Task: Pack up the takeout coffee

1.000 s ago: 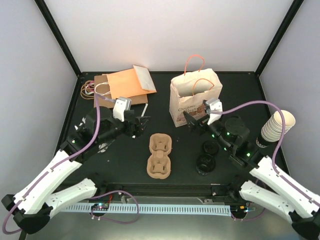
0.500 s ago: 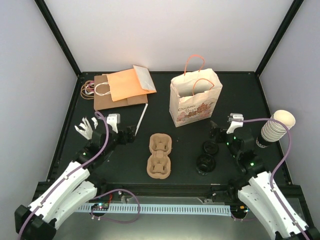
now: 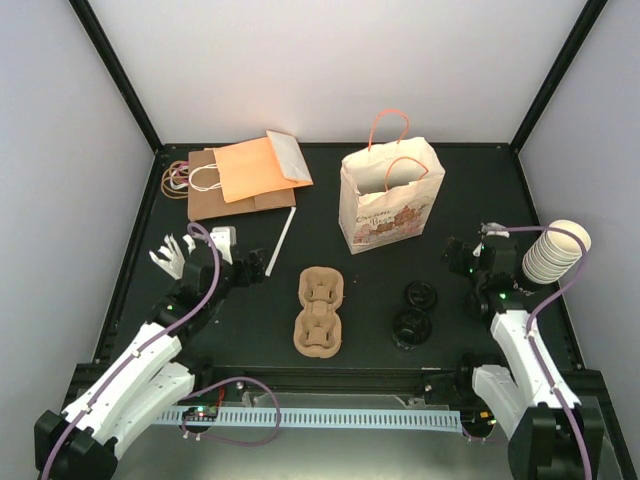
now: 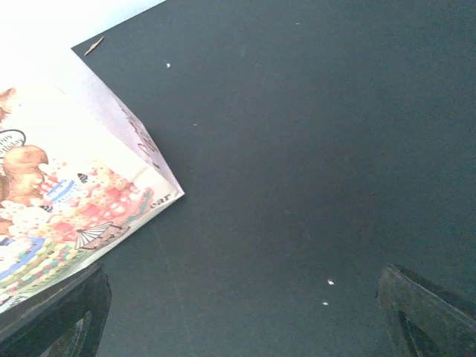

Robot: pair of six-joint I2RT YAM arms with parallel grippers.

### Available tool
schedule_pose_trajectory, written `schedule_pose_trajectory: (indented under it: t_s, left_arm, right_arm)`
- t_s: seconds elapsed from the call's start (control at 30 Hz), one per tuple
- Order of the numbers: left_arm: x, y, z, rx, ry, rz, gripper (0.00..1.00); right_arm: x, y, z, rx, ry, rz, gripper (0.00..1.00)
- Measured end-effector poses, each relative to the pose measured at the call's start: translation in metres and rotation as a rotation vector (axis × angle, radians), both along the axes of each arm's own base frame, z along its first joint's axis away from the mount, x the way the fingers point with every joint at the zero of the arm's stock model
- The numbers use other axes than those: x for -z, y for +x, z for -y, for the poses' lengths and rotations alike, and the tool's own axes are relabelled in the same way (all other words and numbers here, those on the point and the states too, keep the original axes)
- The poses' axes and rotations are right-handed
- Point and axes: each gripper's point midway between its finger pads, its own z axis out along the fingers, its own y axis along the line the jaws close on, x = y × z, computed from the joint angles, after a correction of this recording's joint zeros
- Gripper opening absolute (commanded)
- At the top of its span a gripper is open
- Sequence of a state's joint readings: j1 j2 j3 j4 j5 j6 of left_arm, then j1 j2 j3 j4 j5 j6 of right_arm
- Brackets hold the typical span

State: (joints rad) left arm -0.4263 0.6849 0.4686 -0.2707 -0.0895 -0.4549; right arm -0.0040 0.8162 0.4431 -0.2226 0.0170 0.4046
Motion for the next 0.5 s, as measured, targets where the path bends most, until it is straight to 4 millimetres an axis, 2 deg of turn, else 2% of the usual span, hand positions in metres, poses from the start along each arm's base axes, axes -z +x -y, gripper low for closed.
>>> schedule_pose_trajectory:
  t_s: [0.2, 0.4, 0.5]
  left_arm:
    - [-0.003, 0.003, -0.003, 0.001, 0.040, 0.030, 0.99]
    - [-0.003, 0.007, -0.004, 0.014, 0.094, 0.061, 0.99]
    - [0.006, 0.008, -0.008, 0.007, 0.127, 0.080, 0.99]
  right_arm:
    - [0.003, 0.021, -0.004, -0.024, 0.015, -0.031, 1.00]
    - [-0.004, 0.026, -0.007, -0.042, 0.016, 0.021, 1.00]
    - [-0.006, 0.026, -0.007, -0.043, 0.013, 0.062, 1.00]
